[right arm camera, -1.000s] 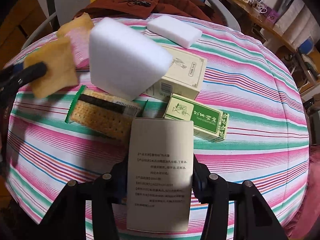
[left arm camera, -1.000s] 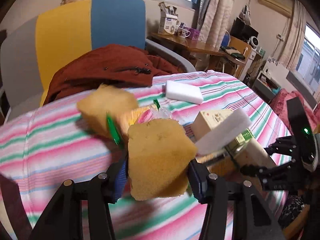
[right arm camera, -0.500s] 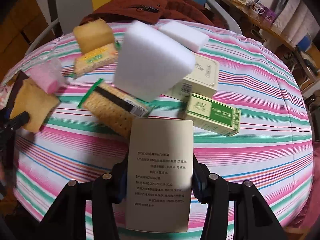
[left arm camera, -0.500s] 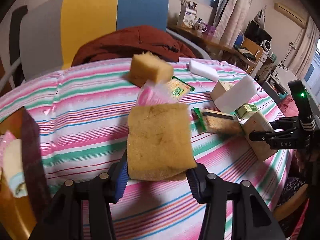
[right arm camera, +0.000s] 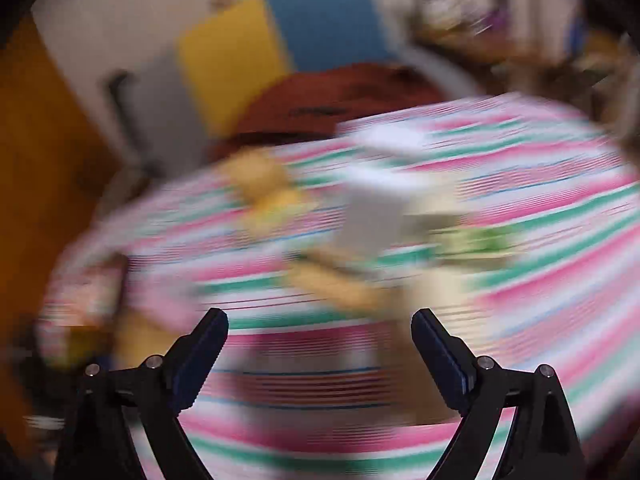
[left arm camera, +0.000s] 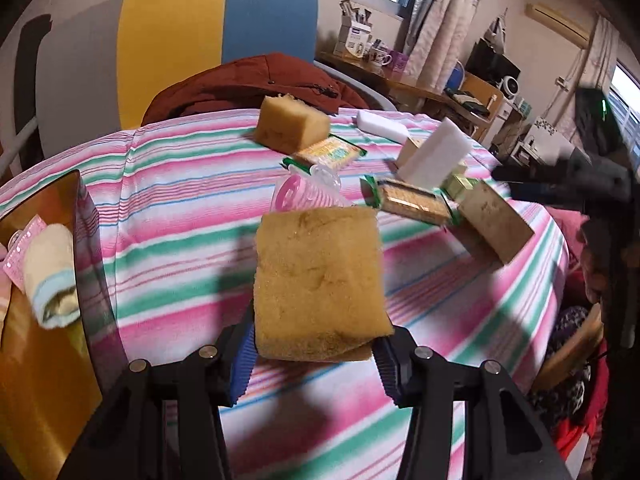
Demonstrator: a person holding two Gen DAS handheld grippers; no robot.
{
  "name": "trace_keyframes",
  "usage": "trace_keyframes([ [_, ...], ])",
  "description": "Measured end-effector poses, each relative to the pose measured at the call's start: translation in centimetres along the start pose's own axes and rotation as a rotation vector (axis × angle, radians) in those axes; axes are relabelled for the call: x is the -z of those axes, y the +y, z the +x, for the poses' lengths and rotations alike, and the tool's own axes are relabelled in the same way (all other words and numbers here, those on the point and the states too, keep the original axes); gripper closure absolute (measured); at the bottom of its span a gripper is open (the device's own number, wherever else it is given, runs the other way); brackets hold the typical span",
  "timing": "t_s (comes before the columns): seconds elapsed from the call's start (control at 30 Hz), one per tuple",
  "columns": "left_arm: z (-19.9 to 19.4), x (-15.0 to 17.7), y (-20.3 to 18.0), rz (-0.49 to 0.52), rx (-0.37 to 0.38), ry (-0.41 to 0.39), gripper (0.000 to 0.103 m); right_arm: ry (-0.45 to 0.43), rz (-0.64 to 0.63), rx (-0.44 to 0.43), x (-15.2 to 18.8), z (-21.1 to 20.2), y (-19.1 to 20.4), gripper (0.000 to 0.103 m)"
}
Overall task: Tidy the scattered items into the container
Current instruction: 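Grasp the clear pink hair roller with the right tool, then carry the yellow sponge and pink roller over the gold tray with both tools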
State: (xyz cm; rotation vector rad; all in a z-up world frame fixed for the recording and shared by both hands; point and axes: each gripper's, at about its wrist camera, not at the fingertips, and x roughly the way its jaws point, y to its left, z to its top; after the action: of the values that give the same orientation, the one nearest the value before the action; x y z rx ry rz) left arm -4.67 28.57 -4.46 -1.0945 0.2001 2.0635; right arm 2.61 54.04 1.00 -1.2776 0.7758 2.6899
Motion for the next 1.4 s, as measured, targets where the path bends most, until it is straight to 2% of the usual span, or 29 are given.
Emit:
trace_keyframes([
  [0.07,-0.3,0.4,0.0,0.003,0.008,-0.001,0.051,0.043,0.029,-0.154,-0.2,1.9,1.8,0.009],
  [0.13,-0.7,0.8,0.0,0.013,0.017,-0.004,0.051,0.096,0.064,-0.266,-0.3,4.3,3.3,0.009],
  [0.2,-0.9,1.2,0.0,0.026,0.022,-0.006,0.051,0.153,0.113,-0.339,-0.5,7.3,4.2,0.009],
  [0.27,-1.2,1.6,-0.1,0.036,0.023,-0.01,0.051,0.179,0.142,-0.372,-0.7,9.5,4.8,0.009],
  [0.37,-1.4,2.0,-0.1,0.04,0.025,-0.015,0.051,0.231,0.12,-0.38,-0.7,12.3,6.3,0.012],
  [0.4,-1.5,2.1,-0.1,0.042,0.024,-0.016,0.051,0.239,0.09,-0.376,-0.5,12.8,7.1,0.028],
  [0.43,-1.5,2.2,-0.1,0.04,0.026,-0.017,0.051,0.236,0.041,-0.345,-0.2,12.9,7.9,0.038],
  [0.67,-1.6,2.6,-0.2,0.033,0.031,-0.027,0.051,0.169,-0.024,-0.284,0.5,11.2,8.2,0.039],
  [0.9,-2.2,3.2,-0.1,0.03,0.041,-0.037,0.051,0.075,0.064,-0.243,0.1,8.7,4.9,0.039],
  [1.1,-4.0,3.4,-0.1,0.021,0.074,-0.089,0.051,0.027,0.113,-0.252,1.0,7.3,3.3,0.039],
  [1.4,-8.8,3.6,2.2,-0.032,0.066,-0.182,0.051,-0.039,0.086,-0.289,2.2,5.9,5.7,0.039],
])
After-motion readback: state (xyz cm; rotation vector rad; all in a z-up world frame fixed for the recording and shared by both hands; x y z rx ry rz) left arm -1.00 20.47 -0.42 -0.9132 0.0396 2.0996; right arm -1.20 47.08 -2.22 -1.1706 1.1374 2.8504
